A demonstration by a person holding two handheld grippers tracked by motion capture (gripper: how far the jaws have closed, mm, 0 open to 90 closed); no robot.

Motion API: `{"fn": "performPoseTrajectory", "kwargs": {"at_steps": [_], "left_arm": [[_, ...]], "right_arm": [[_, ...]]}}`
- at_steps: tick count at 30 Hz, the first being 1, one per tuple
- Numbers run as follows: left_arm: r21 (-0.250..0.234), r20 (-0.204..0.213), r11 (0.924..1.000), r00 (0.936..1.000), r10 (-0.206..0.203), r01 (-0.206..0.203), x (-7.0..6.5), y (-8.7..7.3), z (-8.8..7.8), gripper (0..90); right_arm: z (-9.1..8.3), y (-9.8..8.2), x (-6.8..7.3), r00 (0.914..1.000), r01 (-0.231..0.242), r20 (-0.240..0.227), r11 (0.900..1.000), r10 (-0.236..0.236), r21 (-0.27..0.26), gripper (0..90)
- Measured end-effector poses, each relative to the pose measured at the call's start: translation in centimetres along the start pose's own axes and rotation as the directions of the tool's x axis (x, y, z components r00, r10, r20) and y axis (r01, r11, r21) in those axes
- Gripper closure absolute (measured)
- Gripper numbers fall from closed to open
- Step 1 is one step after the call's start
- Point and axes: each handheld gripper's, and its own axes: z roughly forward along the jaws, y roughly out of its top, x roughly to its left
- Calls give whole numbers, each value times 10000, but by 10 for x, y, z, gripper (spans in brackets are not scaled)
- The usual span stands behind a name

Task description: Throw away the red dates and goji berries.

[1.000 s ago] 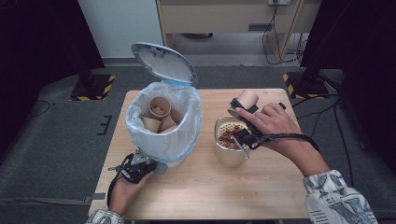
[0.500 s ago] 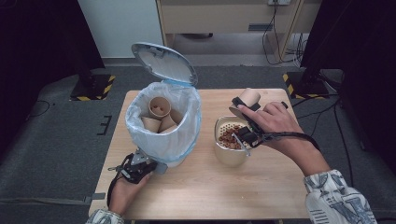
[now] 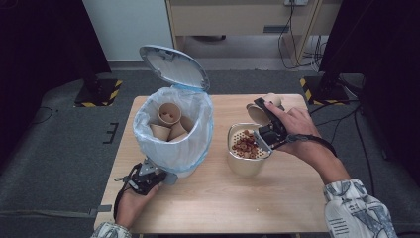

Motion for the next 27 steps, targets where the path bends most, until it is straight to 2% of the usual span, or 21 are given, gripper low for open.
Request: {"fn": "performPoseTrajectory", "kwargs": {"at_steps": [5,7,10,13,14,16,19,21,25,26,27], "left_arm": [[2,4,10000,10000,-3,3,0,0,0,900],[1,6,10000,10000,-4,4,0,0,0,900],[1,4,10000,10000,0,0,0,0,0,900],[-5,13,10000,10000,-10,11,0,0,0,900],[-2,13,10000,10000,-10,10,0,0,0,900],[-4,11,10000,10000,-7,7,0,0,0,900],[-6,26,10000,10000,-16,16,0,0,0,900],[-6,28,10000,10000,-19,19,0,0,0,900],[-5,30,10000,10000,-20,20,0,0,0,900],[-5,30,10000,10000,-19,19,0,0,0,900],[-5,26,10000,10000,-16,16,0,0,0,900]], "right_arm": [[2,-4,-1,9963,-858,6,9962,858,-180,271],[3,-4,-2,9901,-1402,0,9897,1403,-277,270],[4,-6,-5,9715,-2368,-52,9704,2368,-472,270],[6,-7,-6,9508,-3096,-109,9484,3096,-683,269],[6,-6,-7,9364,-3506,-178,9329,3504,-825,269],[7,-7,-8,9255,-3781,-143,9215,3784,-885,269],[9,-7,-9,9172,-3980,-173,9130,3982,-897,269],[9,-7,-9,9074,-4198,-218,9025,4197,-958,268],[10,-8,-11,8777,-4784,-316,8706,4782,-1149,267],[10,-8,-12,8658,-4996,-342,8585,4992,-1161,267],[11,-8,-13,8628,-5045,-346,8546,5044,-1226,267]]}}
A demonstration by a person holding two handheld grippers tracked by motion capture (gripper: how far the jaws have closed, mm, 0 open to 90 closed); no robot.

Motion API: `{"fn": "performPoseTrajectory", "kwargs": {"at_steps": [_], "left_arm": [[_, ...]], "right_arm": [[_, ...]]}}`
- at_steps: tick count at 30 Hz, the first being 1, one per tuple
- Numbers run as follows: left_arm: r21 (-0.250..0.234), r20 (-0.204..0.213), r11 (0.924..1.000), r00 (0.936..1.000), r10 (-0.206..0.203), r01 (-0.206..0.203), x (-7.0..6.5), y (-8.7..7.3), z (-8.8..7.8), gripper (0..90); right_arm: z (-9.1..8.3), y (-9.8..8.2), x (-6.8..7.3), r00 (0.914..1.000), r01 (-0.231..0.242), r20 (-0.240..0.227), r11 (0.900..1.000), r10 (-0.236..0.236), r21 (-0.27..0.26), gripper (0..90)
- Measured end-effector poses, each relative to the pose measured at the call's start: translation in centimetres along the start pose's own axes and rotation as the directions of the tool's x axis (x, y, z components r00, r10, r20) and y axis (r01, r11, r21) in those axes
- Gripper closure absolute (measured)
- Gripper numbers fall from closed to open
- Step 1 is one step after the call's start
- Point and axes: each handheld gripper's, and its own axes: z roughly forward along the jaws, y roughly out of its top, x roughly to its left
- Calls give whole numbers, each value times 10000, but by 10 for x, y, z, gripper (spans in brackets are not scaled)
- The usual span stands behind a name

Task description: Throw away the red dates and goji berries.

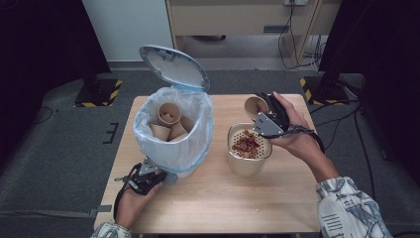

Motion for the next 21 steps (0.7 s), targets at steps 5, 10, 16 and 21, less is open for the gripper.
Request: {"fn": "performPoseTrajectory", "kwargs": {"at_steps": [5,10,16,21], "left_arm": [[1,8,10000,10000,-7,7,0,0,0,900],[4,11,10000,10000,-6,6,0,0,0,900],[7,5,10000,10000,-4,4,0,0,0,900],[6,6,10000,10000,-9,9,0,0,0,900]], "right_arm": [[1,1,-1,9994,-356,-16,9993,356,-85,268],[1,4,-2,9968,-801,-54,9965,800,-225,267],[0,11,-4,9889,-1479,-253,9877,1467,-509,267],[1,14,-7,9868,-1614,-270,9848,1600,-636,268]]}}
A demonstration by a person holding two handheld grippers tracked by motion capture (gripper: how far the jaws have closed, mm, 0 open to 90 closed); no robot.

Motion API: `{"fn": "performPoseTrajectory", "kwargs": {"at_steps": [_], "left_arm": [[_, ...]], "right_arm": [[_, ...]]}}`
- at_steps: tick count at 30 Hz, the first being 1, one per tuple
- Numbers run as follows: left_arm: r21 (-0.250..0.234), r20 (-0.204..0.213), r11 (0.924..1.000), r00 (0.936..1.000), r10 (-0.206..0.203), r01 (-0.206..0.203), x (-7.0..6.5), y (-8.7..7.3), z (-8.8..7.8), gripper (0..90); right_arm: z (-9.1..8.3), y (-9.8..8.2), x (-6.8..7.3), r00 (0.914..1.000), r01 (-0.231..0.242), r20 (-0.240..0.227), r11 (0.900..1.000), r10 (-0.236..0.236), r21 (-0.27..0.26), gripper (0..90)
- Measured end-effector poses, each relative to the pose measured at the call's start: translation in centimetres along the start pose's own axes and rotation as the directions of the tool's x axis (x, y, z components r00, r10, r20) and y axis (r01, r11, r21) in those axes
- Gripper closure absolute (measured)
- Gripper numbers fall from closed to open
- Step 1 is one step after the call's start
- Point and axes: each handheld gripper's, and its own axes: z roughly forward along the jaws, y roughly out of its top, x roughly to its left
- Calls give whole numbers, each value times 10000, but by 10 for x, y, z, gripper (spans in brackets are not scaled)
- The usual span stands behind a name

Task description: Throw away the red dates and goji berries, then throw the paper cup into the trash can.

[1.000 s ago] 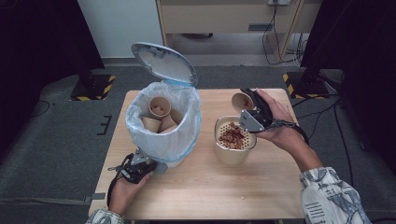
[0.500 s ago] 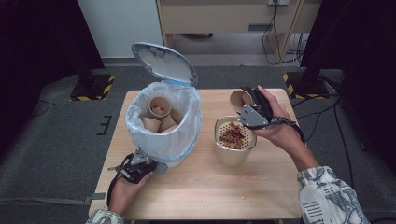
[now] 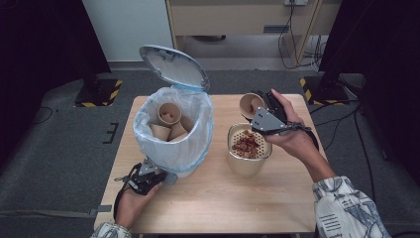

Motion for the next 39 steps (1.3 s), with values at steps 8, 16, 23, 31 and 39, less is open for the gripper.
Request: {"fn": "performPoseTrajectory", "kwargs": {"at_steps": [8,16,23,31,39], "left_arm": [[-6,3,10000,10000,-8,8,0,0,0,900],[-4,4,10000,10000,3,-3,0,0,0,900],[-6,3,10000,10000,3,-3,0,0,0,900],[-4,0,10000,10000,-1,1,0,0,0,900],[-2,-4,10000,10000,7,-7,0,0,0,900]], "right_arm": [[0,5,0,9996,-255,-132,9996,253,-123,268],[3,16,-3,9958,-860,-354,9958,849,-304,268],[6,21,-6,9912,-1252,-472,9914,1233,-375,268],[7,29,-8,9855,-1605,-643,9858,1573,-490,268],[11,43,-8,9847,-1608,-784,9849,1556,-644,268]]}}
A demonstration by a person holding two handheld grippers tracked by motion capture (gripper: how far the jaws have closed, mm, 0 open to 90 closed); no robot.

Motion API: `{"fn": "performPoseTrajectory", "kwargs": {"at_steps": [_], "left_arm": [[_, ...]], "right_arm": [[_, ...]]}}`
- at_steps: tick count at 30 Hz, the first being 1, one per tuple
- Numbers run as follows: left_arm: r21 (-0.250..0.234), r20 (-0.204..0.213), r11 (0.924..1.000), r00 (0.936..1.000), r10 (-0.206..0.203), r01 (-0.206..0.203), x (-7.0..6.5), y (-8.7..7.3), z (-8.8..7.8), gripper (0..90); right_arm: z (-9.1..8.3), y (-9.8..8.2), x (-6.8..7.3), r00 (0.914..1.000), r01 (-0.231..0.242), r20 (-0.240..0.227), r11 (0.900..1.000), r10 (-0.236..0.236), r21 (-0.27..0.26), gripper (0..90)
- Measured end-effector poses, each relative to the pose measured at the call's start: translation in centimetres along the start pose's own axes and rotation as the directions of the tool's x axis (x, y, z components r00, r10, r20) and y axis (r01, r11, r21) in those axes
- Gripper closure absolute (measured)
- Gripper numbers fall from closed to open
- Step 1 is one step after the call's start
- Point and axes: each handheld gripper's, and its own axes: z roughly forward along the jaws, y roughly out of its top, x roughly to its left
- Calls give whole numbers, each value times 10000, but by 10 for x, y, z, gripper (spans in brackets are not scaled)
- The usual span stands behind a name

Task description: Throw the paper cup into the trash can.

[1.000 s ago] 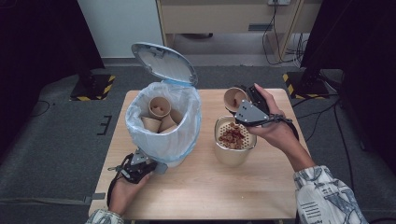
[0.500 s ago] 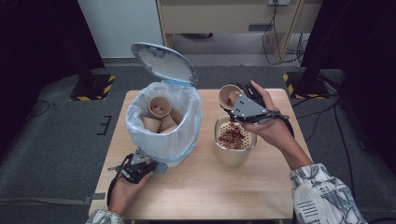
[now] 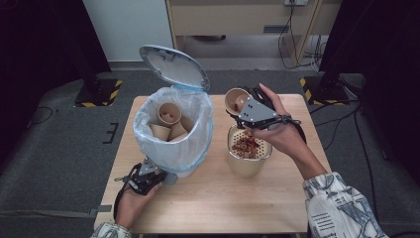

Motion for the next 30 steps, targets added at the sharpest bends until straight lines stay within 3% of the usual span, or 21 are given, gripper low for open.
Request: {"fn": "performPoseTrajectory", "kwargs": {"at_steps": [30], "left_arm": [[-46,-19,10000,10000,-51,51,0,0,0,900]], "right_arm": [[16,57,10,9975,201,-664,9978,-243,-634,269]]}}
